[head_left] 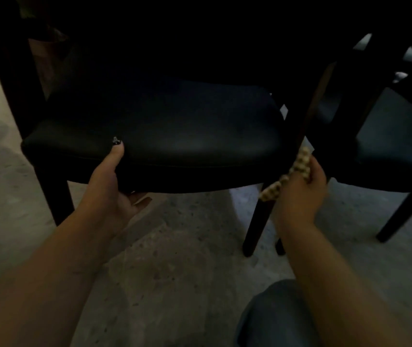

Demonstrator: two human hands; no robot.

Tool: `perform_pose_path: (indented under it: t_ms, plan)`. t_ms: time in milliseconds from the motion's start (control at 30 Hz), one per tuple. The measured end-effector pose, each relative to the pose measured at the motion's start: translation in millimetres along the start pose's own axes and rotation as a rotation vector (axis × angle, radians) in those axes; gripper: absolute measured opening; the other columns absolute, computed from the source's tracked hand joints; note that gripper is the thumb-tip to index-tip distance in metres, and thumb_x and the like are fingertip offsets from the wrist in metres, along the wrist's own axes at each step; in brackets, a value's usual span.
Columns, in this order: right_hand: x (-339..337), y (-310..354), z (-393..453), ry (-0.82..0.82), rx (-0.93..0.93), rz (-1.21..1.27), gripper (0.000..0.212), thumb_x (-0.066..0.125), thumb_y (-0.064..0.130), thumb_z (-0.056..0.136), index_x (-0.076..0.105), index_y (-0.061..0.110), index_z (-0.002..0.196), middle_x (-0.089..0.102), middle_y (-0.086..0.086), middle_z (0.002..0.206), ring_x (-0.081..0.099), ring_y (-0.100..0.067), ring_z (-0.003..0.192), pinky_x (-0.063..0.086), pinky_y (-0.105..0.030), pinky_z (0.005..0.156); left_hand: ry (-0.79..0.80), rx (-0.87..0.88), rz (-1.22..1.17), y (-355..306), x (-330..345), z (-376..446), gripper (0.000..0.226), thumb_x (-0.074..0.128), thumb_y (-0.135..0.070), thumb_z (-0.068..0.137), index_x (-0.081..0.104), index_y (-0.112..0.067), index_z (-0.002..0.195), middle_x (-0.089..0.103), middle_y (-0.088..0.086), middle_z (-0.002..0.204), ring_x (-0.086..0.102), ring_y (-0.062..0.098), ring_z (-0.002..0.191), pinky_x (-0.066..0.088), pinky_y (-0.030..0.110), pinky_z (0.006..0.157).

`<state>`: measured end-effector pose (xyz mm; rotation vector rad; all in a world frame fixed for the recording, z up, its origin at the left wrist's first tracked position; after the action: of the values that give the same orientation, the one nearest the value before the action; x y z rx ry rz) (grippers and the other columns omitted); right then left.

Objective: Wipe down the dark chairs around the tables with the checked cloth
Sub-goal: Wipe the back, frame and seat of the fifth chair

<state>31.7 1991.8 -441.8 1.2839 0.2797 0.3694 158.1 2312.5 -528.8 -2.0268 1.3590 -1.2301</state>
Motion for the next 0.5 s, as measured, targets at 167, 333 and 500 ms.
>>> perform_pose_path:
  t_ms: [167,333,500]
  plan:
    - [18.6,-49.2,30.7,-0.04,0.307,0.074,0.031,0.039,0.02,0.101,0.061,0.01,0.12,0.066,-0.009,0.113,0.063,-0.01,0.091,0.05,-0.02,0.071,0.029,-0.008,0.046,1.7,-2.2,0.1,0.052,0.055,-0.061,0.086,0.051,-0.032,0.129,0.062,-0.003,0.125,0.059,0.028,0.112,0.033,0.053,0.104]
    - [38.9,-65.9,-0.6,-0.09,0.501,0.107,0.046,0.039,0.002,0.096,0.047,0.017,0.139,0.059,-0.005,0.128,0.061,-0.022,0.104,0.054,-0.026,0.088,0.002,0.041,0.077,-1.1,-0.4,-2.2,0.044,0.05,-0.065,0.087,0.054,-0.037,0.121,0.063,-0.007,0.117,0.06,0.026,0.11,0.037,0.05,0.101]
    - [36.8,-59.5,-5.7,-0.09,0.652,0.033,0.031,0.04,-0.002,0.092,0.055,0.001,0.119,0.064,-0.014,0.105,0.064,-0.028,0.087,0.058,-0.025,0.069,-0.021,0.046,0.035,-1.8,0.5,-3.8,0.04,0.051,-0.064,0.087,0.054,-0.035,0.116,0.061,-0.005,0.117,0.06,0.026,0.107,0.037,0.049,0.104]
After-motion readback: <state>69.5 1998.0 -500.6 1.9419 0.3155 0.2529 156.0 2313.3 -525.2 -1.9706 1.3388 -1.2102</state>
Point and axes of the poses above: each hand's wrist, its own z-axis towards the middle knuckle, its own x-axis out of the palm, y = z × x, the point moved 10 cm from there along z, towards the middle knuckle
